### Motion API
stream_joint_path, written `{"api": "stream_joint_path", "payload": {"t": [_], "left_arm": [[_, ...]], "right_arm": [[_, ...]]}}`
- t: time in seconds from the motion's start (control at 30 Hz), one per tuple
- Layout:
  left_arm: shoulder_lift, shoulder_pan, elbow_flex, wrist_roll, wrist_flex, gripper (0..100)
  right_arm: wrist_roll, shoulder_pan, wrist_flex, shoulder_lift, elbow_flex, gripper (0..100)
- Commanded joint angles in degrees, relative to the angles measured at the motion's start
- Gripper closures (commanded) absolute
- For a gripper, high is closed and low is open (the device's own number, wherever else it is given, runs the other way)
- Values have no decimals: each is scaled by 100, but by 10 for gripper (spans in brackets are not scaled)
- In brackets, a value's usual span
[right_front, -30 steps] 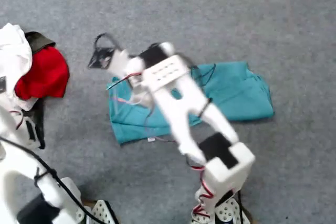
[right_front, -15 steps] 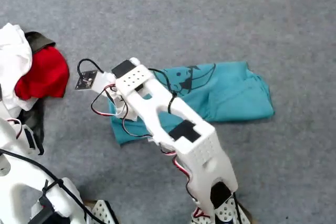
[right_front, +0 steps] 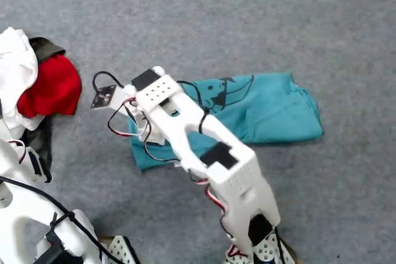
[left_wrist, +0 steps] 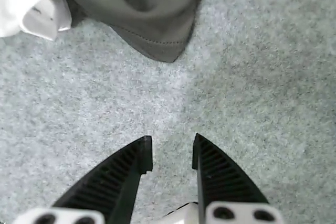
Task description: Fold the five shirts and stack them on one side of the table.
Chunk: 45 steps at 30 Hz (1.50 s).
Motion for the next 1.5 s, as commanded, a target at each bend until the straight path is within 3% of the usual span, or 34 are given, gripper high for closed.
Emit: {"api": "stream_joint_path", "payload": {"t": [0.0, 0.17, 0.27, 0.47, 0.73, 0.93, 1.07, 1.23, 1.47], "left_arm": [[-132, 13, -57, -62, -53, 848], [-132, -22, -57, -62, -35, 848], [-132, -22, -57, -62, -18, 848], [-132, -31, -57, -53, -18, 848], [-132, -31, -57, -35, -9, 848], [-132, -22, -57, -26, -9, 848], [-132, -31, -57, -35, -9, 848], [-132, -31, -57, -26, -9, 848], [-132, -22, -57, -26, 149, 848]], "right_arm": [[-44, -255, 132, -716, -84, 973], [-255, -510, -132, -822, 365, 972], [-325, -299, -536, -822, 435, 965], [-712, 202, -1451, -629, 444, 807], [-677, 220, -1723, 286, 418, 875], [-677, 211, -1574, 347, 171, 887], [-677, 229, -1547, 330, 145, 984], [-677, 229, -1512, 303, 127, 986], [-686, 202, -360, 295, -822, 985]]}}
